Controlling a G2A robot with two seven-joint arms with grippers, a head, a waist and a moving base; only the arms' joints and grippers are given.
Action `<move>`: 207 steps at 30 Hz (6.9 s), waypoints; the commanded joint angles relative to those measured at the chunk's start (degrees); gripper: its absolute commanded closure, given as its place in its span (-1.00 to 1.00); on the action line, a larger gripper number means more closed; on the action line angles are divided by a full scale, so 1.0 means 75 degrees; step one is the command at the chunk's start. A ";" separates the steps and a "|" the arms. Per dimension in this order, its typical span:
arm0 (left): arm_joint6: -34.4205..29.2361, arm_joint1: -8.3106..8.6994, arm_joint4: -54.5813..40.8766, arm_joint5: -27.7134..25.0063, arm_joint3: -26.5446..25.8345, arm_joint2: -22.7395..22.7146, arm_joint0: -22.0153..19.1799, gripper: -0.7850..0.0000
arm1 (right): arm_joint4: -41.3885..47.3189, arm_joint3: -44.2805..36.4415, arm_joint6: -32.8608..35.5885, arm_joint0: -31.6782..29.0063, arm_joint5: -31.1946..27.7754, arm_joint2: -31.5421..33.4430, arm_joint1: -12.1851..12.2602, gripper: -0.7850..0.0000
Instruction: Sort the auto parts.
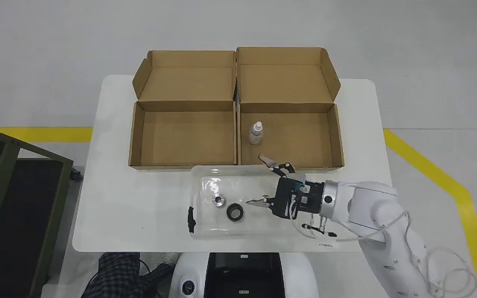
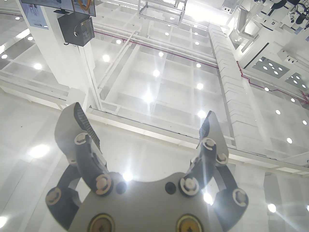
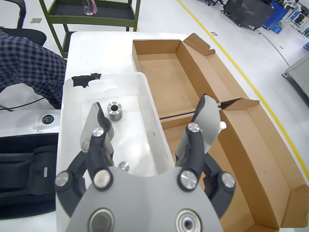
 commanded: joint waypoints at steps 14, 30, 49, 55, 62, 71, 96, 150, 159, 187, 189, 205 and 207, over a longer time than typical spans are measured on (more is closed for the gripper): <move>0.0000 0.0000 0.0000 0.0000 0.0000 0.0000 0.0000 -1.00 | -0.1023 0.0296 0.0332 -0.0445 -0.0044 -0.0049 0.0163 -0.46; 0.0000 0.0000 0.0000 0.0000 0.0000 0.0000 0.0000 -1.00 | -0.1250 0.0933 0.0779 -0.0205 -0.0020 -0.0451 0.0231 -0.31; 0.0000 0.0000 0.0000 0.0000 0.0000 0.0000 0.0000 -1.00 | -0.1500 0.1252 0.1674 0.0175 0.0007 -0.0853 0.0299 -0.02; 0.0000 0.0000 0.0000 0.0000 0.0000 0.0000 0.0000 -1.00 | -0.1551 0.1351 0.1862 0.0279 0.0005 -0.1015 0.0311 0.02; 0.0000 0.0000 0.0000 0.0000 0.0000 0.0000 0.0000 -1.00 | -0.1659 0.1338 0.2055 0.0396 0.0051 -0.1206 0.0320 0.10; 0.0000 0.0000 0.0000 0.0000 0.0000 0.0000 0.0000 -1.00 | -0.1771 0.1334 0.2265 0.0558 0.0038 -0.1401 0.0334 0.24; 0.0000 0.0000 0.0000 0.0000 0.0000 0.0000 0.0000 -1.00 | -0.1460 0.0597 0.2077 0.0571 0.0144 -0.1262 0.0444 1.00; 0.0000 0.0000 0.0000 0.0000 0.0000 0.0000 0.0000 -1.00 | 0.3210 0.0301 -0.3728 0.1224 0.2020 -0.0847 0.0035 1.00; 0.0000 0.0000 0.0000 0.0000 0.0000 0.0000 0.0000 -1.00 | 0.3757 0.0600 -0.3633 0.1350 0.1751 -0.0843 -0.0011 1.00; 0.0000 0.0000 0.0000 0.0000 0.0000 0.0000 0.0000 -1.00 | 0.3323 0.0773 -0.3106 0.1310 0.1293 -0.0647 -0.0063 1.00; 0.0000 0.0000 0.0000 0.0000 0.0000 0.0000 0.0000 -1.00 | 0.3209 0.0852 -0.3008 0.1291 0.1281 -0.0677 -0.0064 1.00; 0.0000 0.0000 0.0000 0.0000 0.0000 0.0000 0.0000 -1.00 | 0.1902 0.1612 -0.1728 0.0928 0.1644 -0.0058 0.0081 1.00; 0.0000 0.0000 0.0000 0.0000 0.0000 0.0000 0.0000 -1.00 | 0.2099 0.1782 -0.1566 0.0905 0.1614 0.0018 0.0097 1.00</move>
